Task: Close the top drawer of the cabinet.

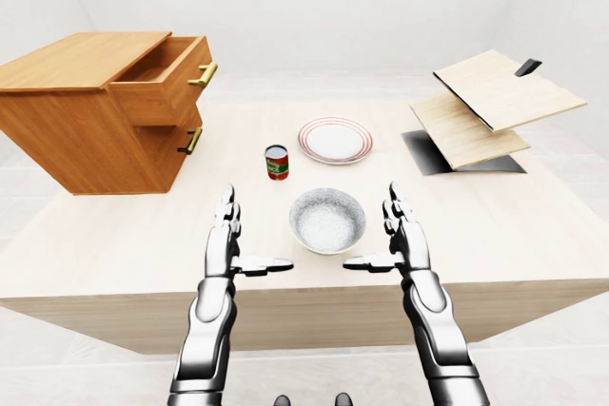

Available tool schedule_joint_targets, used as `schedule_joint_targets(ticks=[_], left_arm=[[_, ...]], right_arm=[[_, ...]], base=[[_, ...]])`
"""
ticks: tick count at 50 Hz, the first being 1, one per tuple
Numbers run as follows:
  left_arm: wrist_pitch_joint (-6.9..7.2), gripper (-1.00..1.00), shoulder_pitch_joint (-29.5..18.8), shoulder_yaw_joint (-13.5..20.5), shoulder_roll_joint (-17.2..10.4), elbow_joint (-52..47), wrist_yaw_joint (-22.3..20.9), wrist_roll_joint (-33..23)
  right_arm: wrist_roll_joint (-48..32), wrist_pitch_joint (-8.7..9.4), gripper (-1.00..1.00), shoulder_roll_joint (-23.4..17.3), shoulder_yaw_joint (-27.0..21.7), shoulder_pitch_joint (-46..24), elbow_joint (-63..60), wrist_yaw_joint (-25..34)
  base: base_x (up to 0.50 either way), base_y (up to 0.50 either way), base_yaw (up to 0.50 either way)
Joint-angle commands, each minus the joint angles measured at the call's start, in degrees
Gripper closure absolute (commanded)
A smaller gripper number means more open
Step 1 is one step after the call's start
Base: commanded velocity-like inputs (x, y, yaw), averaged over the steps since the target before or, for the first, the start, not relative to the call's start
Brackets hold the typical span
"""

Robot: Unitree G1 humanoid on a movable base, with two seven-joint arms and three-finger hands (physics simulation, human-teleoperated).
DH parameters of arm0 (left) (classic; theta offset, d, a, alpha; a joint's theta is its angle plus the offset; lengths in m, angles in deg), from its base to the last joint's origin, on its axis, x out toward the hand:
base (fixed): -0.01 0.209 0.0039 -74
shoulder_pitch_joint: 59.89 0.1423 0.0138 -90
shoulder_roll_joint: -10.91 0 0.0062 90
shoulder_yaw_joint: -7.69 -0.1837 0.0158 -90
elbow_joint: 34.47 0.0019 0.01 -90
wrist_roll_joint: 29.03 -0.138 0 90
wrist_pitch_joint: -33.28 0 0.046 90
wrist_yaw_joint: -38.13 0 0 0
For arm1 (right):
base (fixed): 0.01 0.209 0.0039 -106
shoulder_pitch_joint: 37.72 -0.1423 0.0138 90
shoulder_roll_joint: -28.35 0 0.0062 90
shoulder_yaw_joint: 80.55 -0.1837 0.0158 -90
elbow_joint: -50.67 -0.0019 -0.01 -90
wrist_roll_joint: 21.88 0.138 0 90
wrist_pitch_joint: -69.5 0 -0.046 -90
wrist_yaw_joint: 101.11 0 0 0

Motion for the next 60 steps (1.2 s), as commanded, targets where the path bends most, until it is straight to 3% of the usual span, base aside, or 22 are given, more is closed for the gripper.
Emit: schedule_joint_targets(ticks=[1,12,13,14,18,20,22,24,25,29,60], left_arm=[[-0.95,-1.00,0.2,0.5,-1.1,1.4,-1.5,1.5],[-0.84,-1.00,0.3,1.6,0.1,1.3,-2.6,0.3],[-0.33,-1.00,0.7,1.6,0.3,0.3,-2.6,0.4],[-0.04,-1.00,1.0,1.7,0.3,-0.6,-2.6,0.5],[1.79,-1.00,0.6,2.6,0.3,-3.5,-2.6,1.4],[2.31,-1.00,0.4,2.6,0.3,-4.5,-2.2,1.0],[1.47,-1.00,0.5,2.3,0.2,-6.4,-2.3,0.4],[4.19,-1.00,0.3,2.8,0.2,-9.8,-1.9,1.0],[4.28,-1.00,0.3,2.8,0.1,-10.3,-2.0,1.0],[4.34,-1.00,1.0,2.9,0.2,-14.3,-3.8,2.9],[4.34,-1.00,-1.0,6.7,-0.6,-31.0,-1.3,5.9]], right_arm=[[-1.0,-0.21,-1.00,-0.9,-1.6,1.2,-1.6,1.3],[0.4,-0.40,-1.00,-1.8,-0.9,1.2,-1.5,0.9],[0.4,-0.40,-1.00,-1.9,-0.9,1.2,-1.5,0.8],[1.6,1.15,-1.00,-1.9,-1.6,1.0,-3.4,0.7],[1.3,4.54,-1.00,-2.6,-1.9,0.7,-7.3,0.4],[1.5,4.54,-1.00,-2.8,-2.1,0.5,-8.0,0.4],[1.6,4.54,-1.00,-3.0,-2.4,0.2,-8.3,0.5],[1.3,4.54,-1.00,-3.2,-2.4,0.3,-10.3,0.4],[1.4,4.54,-1.00,-3.2,-2.4,0.4,-11.0,0.5],[2.0,4.54,-1.00,-3.4,-3.3,-0.4,-13.8,0.2],[1.4,4.54,-1.00,-4.3,-4.7,-1.7,-28.9,2.3]], base=[[0.00,0.00,0.00],[0.00,0.00,0.00],[0.00,0.00,0.00],[0.00,0.00,0.00],[0.00,0.00,0.00],[0.00,0.00,0.00],[0.00,0.00,0.00],[0.00,0.00,0.00],[0.00,0.00,0.00],[0.00,0.00,0.00],[0.00,0.00,0.00]])
